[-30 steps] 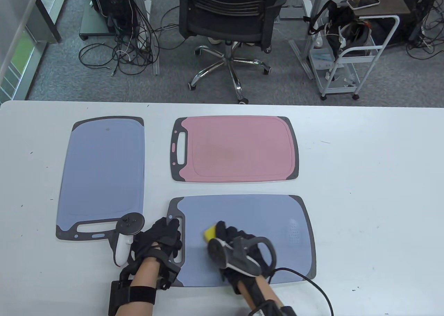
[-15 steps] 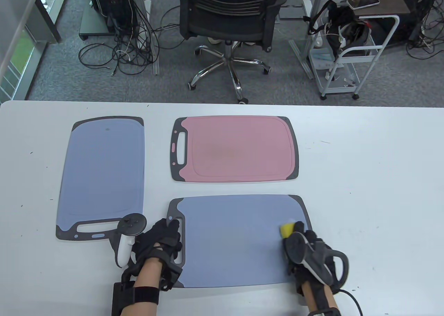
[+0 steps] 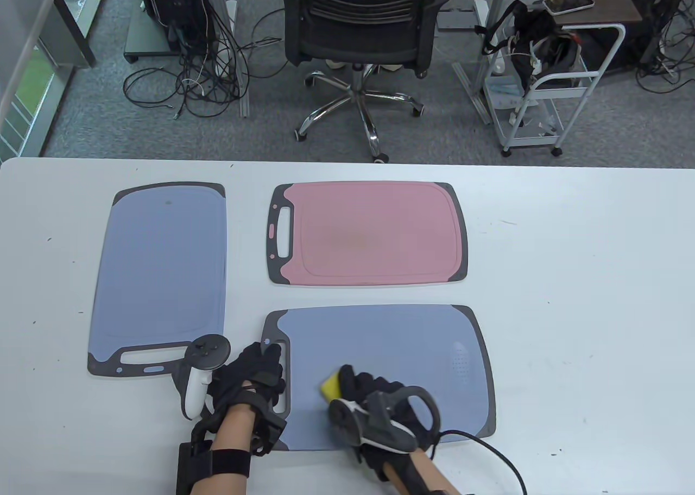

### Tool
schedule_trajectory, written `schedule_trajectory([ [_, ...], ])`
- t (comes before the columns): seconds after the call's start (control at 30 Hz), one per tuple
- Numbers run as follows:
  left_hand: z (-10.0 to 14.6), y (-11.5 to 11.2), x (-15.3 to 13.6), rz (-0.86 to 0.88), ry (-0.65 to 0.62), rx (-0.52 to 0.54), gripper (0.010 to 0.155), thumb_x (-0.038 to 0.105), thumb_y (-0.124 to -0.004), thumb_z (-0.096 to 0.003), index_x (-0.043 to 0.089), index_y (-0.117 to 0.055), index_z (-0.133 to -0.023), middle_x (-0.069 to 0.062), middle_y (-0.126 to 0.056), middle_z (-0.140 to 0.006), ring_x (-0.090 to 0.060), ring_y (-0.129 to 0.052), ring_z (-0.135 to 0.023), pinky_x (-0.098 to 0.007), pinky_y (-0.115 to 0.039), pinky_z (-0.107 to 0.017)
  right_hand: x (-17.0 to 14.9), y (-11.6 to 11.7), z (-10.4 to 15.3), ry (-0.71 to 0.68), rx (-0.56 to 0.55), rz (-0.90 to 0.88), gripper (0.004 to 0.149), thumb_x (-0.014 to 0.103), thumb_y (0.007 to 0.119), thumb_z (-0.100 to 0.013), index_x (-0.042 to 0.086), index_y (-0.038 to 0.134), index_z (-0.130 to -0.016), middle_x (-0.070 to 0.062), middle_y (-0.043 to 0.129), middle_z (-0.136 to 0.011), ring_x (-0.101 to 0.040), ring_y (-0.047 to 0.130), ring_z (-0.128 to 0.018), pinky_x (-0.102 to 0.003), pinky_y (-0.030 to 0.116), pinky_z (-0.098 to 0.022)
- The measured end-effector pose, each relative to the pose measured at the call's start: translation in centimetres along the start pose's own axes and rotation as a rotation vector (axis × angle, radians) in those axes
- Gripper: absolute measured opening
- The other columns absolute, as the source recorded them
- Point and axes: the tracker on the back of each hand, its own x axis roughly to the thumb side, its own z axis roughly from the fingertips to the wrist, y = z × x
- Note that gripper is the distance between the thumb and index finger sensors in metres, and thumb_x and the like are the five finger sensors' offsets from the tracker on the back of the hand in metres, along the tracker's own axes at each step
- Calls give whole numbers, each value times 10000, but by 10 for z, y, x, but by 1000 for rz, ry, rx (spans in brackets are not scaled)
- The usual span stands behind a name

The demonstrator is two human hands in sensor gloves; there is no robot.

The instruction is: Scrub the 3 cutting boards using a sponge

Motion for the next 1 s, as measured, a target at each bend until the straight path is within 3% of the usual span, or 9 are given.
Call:
schedule_trajectory([
  [0.13,-1,1,-2,24,-9,-9,543,572,-644,-602,193,-655,-990,110,-918,-702,34,-1051,-418,-205,-987,-296,10,2,-3,-18,-49,57,692,566,658,-473,188,577,-1047,-66,782,-817,-182,887,-552,-442,780,-503],
  [0.27,-3,1,0,26,-10,-15,547,571,-644,-604,184,-657,-990,109,-918,-704,34,-1052,-419,-208,-990,-297,-79,11,22,211,-12,76,685,555,654,-475,189,575,-1048,-71,782,-831,-197,892,-555,-451,778,-502],
  [0.43,-4,1,1,19,-11,-14,549,569,-641,-604,183,-649,-995,107,-912,-711,30,-1048,-425,-208,-985,-304,-204,33,85,590,44,36,686,535,667,-479,145,606,-1039,-97,794,-821,-222,894,-551,-469,772,-496],
  [0.53,-3,0,2,-3,-4,-2,548,572,-638,-603,186,-648,-992,110,-910,-710,34,-1047,-422,-206,-983,-300,-240,39,101,649,19,-60,688,532,682,-494,116,607,-1036,-126,800,-811,-233,894,-541,-472,770,-486],
  [0.6,-3,-1,2,-10,-3,3,548,574,-634,-602,192,-643,-995,115,-905,-712,38,-1042,-424,-200,-979,-304,-222,37,81,560,-23,-68,690,492,721,-494,48,637,-1016,-188,804,-777,-264,890,-520,-501,759,-474],
  [0.67,-3,-1,3,-8,3,3,545,575,-634,-605,193,-643,-995,117,-906,-711,38,-1042,-425,-200,-979,-304,-176,27,38,314,4,41,690,523,664,-506,72,611,-1025,-134,809,-789,-219,899,-526,-461,784,-473],
  [0.8,-3,-1,1,5,-2,0,546,574,-633,-604,194,-642,-996,118,-905,-714,39,-1042,-427,-198,-979,-308,-46,3,-37,-44,-17,8,701,550,661,-486,114,592,-1031,-108,796,-790,-194,893,-534,-443,786,-488],
  [0.9,-3,-1,0,13,-3,-3,546,573,-634,-604,195,-640,-998,116,-906,-715,43,-1039,-425,-198,-979,-311,1,-3,-50,-147,-10,-27,713,545,678,-478,103,596,-1031,-126,788,-792,-217,885,-536,-464,771,-495],
  [1.0,-3,-1,1,17,-4,-6,548,572,-638,-604,189,-644,-996,111,-910,-712,39,-1042,-421,-204,-983,-306,-8,1,-45,-115,-30,64,704,571,648,-487,155,564,-1049,-72,773,-815,-172,881,-556,-430,780,-505],
])
